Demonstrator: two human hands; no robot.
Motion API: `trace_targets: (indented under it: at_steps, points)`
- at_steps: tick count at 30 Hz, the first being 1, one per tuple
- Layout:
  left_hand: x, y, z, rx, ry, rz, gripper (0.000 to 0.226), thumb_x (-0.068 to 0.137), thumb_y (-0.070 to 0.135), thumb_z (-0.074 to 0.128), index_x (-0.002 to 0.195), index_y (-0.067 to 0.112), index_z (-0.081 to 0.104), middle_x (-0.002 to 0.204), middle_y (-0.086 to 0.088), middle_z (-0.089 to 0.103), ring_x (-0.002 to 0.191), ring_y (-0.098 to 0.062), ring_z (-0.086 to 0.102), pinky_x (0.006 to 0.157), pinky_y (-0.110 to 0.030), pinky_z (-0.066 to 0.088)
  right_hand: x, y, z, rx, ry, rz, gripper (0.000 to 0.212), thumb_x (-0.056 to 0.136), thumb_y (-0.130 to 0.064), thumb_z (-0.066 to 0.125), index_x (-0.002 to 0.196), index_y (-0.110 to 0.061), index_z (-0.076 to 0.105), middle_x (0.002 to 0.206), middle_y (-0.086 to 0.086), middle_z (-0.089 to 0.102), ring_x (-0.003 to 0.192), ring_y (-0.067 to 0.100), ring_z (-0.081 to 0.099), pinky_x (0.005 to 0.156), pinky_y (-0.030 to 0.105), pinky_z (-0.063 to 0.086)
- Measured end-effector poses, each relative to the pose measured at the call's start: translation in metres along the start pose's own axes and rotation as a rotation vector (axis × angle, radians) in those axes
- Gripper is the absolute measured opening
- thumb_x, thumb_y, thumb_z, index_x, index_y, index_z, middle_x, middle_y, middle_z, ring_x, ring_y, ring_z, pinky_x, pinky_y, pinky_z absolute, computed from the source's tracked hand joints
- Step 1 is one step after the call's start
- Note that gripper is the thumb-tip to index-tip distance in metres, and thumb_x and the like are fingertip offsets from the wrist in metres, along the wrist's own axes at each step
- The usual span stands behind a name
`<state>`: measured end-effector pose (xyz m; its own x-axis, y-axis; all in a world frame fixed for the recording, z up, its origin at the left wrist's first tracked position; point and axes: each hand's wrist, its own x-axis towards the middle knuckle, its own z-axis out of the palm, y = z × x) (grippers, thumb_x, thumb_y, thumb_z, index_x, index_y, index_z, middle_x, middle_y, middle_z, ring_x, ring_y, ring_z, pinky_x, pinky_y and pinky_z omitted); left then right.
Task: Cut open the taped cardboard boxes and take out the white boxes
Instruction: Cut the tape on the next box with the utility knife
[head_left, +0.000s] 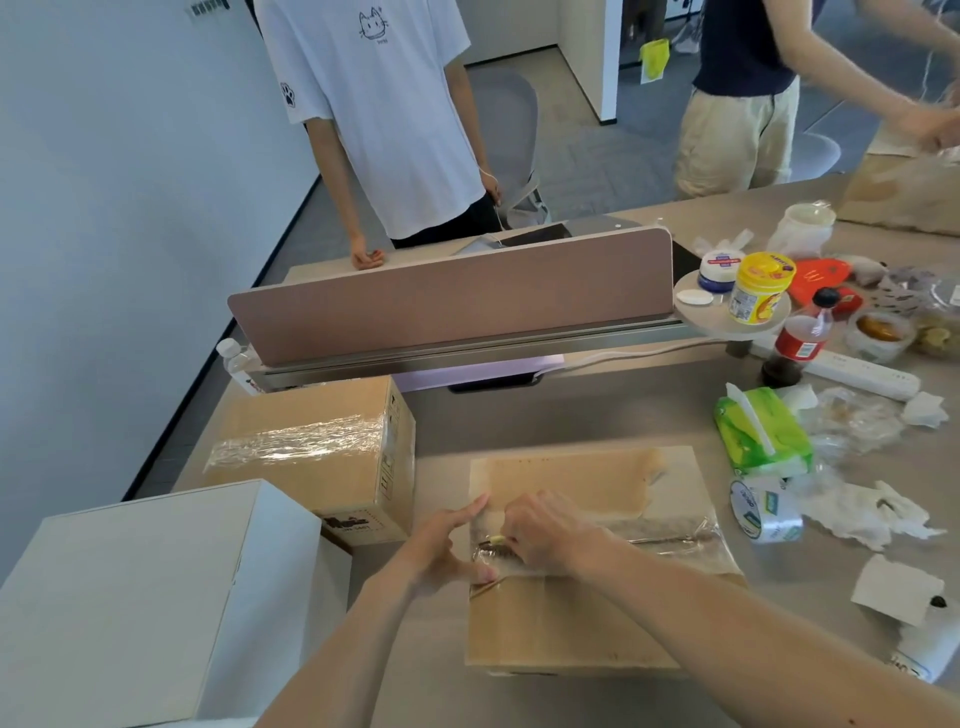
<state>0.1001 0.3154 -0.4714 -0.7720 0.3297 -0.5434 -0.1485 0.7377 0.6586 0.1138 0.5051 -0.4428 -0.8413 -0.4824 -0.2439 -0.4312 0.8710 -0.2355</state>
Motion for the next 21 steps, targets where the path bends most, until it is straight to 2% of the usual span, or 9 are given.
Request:
trace_targets:
  at_steps: [3,5,8,12,15,21]
  points:
    - [0.0,0.0,-0.001,-0.04,-0.019,-0.04,0.083,0.078,0.019,0.082,0.148,0.033,0.04,0.148,0.002,0.042,0.124,-0.028,0.048,0.067,-0.015,0.046,-0.004,0.005,0.001,-0.014,0.013,0.017,0.029,0.099,-0.018,0.044,0.103,-0.003,0.069,0.114,0.016,0.066,0.097,0.037,0.063,0.073,0.038,0.042]
    - [-0.003,0.005,-0.003,-0.011,-0.021,-0.065,0.075,0.079,0.014,0.081,0.144,0.025,0.045,0.144,-0.003,0.047,0.123,-0.028,0.05,0.064,-0.015,0.049,-0.006,0.006,0.002,-0.035,0.022,0.017,0.029,0.1,-0.017,0.043,0.106,-0.003,0.068,0.116,0.016,0.065,0.101,0.038,0.063,0.076,0.038,0.044]
    - [-0.004,0.009,-0.001,0.022,0.002,-0.029,0.092,0.077,0.018,0.083,0.151,0.038,0.032,0.142,0.013,0.039,0.114,-0.014,0.044,0.088,-0.02,0.04,-0.008,0.007,0.003,-0.065,0.03,0.012,0.029,0.1,-0.017,0.042,0.109,-0.003,0.066,0.118,0.017,0.064,0.103,0.037,0.062,0.073,0.036,0.039]
    - [-0.006,0.012,-0.002,0.152,0.016,-0.027,0.1,0.074,0.024,0.085,0.145,0.053,0.02,0.141,0.016,0.036,0.123,-0.015,0.042,0.109,-0.029,0.036,-0.016,0.017,0.002,-0.075,0.039,0.041,0.028,0.099,-0.015,0.042,0.112,-0.005,0.064,0.121,0.016,0.063,0.107,0.038,0.061,0.084,0.038,0.046]
    - [-0.004,0.012,-0.003,0.237,0.022,-0.036,0.102,0.073,0.033,0.086,0.142,0.055,0.015,0.139,0.014,0.039,0.123,-0.017,0.044,0.11,-0.031,0.037,-0.023,0.026,0.003,-0.086,0.042,0.041,0.028,0.099,-0.015,0.042,0.112,-0.005,0.064,0.121,0.016,0.063,0.107,0.038,0.061,0.084,0.037,0.046]
    - [0.002,0.01,-0.004,0.366,0.049,-0.032,0.108,0.067,0.045,0.088,0.152,0.046,0.023,0.132,0.009,0.044,0.126,-0.016,0.045,0.108,-0.03,0.037,-0.036,0.042,0.002,-0.079,0.03,0.057,0.025,0.096,-0.016,0.047,0.108,-0.006,0.066,0.118,0.014,0.065,0.106,0.037,0.062,0.082,0.037,0.048]
